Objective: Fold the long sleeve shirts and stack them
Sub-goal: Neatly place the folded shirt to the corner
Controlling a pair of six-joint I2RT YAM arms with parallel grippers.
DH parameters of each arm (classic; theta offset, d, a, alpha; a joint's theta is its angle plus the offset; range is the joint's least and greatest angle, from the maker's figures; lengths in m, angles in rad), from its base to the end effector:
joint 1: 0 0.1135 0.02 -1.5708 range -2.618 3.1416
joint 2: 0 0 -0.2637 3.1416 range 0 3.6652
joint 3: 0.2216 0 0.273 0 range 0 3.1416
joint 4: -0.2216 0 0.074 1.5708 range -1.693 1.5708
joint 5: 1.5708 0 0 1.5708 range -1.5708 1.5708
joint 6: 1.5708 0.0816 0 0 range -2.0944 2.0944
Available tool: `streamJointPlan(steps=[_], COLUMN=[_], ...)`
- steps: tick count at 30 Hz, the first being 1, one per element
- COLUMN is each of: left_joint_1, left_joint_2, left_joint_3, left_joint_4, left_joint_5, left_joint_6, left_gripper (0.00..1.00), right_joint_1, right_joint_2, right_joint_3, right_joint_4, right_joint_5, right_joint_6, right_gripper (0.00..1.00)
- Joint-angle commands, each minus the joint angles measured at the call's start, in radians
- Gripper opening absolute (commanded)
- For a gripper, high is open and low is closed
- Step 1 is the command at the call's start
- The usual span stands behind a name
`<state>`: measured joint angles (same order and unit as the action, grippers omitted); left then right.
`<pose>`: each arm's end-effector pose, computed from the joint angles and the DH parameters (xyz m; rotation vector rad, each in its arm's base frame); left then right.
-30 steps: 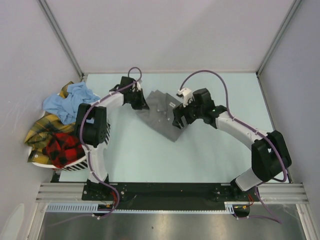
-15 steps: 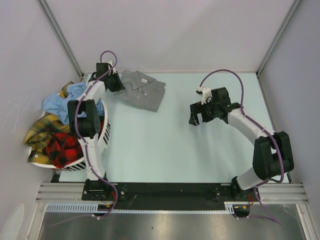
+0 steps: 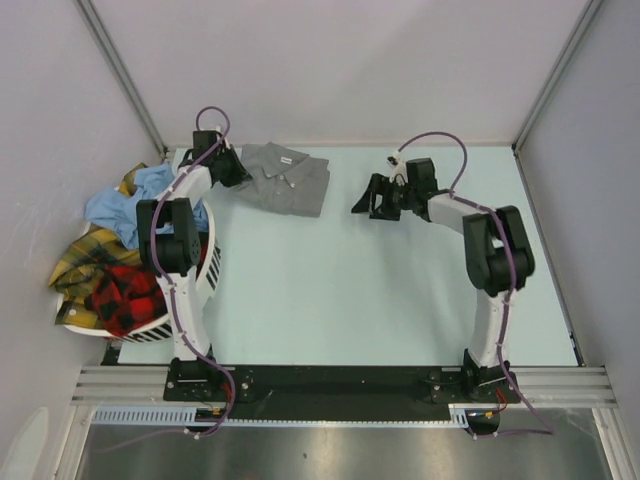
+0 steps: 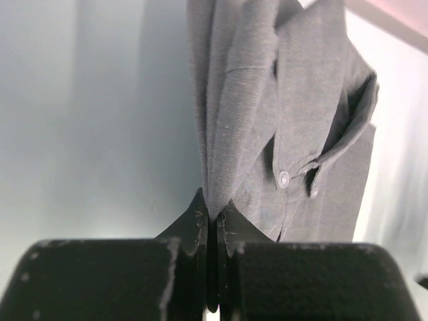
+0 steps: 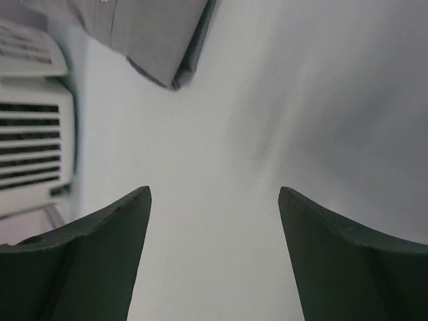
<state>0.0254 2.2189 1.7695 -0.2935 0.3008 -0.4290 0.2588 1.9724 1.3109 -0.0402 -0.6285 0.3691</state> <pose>0.5575 -0.0100 0.1593 -0.3739 2.3062 -0.5514 0.4489 0.1685 0.1496 -0.2193 2.3121 1.0391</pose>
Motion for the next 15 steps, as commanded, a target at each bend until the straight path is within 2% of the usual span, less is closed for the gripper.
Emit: streamJointPlan(steps=[1, 3, 10, 15], left_joint_1=[0.005, 0.005, 0.016, 0.024], left_joint_2=[-0.011, -0.008, -0.004, 0.019], left_joint_3=[-0.024, -0.03, -0.045, -0.038], left_joint_4=[0.047, 0.05, 0.062, 0.067], left_joint_5=[0.05, 0.064, 0.078, 0.086], left_joint_6=[-0.025, -0.025, -0.024, -0.019], left_gripper=[0.0, 0.0, 0.0, 0.0], right_joint_1=[0.062, 0.083, 0.146, 0.148], right_joint_2=[0.162, 0.215, 0.356, 0.45], right_joint_3=[0.116, 0.148, 0.205, 0.251], right_joint_4=[0.298, 0.391, 0.46, 0.47], right_joint_5=[-0.083, -0.076, -0.013, 0.016], right_joint_6=[0.365, 0.466, 0.536, 0.557], right_gripper=[0.81, 0.81, 0.68, 0.5])
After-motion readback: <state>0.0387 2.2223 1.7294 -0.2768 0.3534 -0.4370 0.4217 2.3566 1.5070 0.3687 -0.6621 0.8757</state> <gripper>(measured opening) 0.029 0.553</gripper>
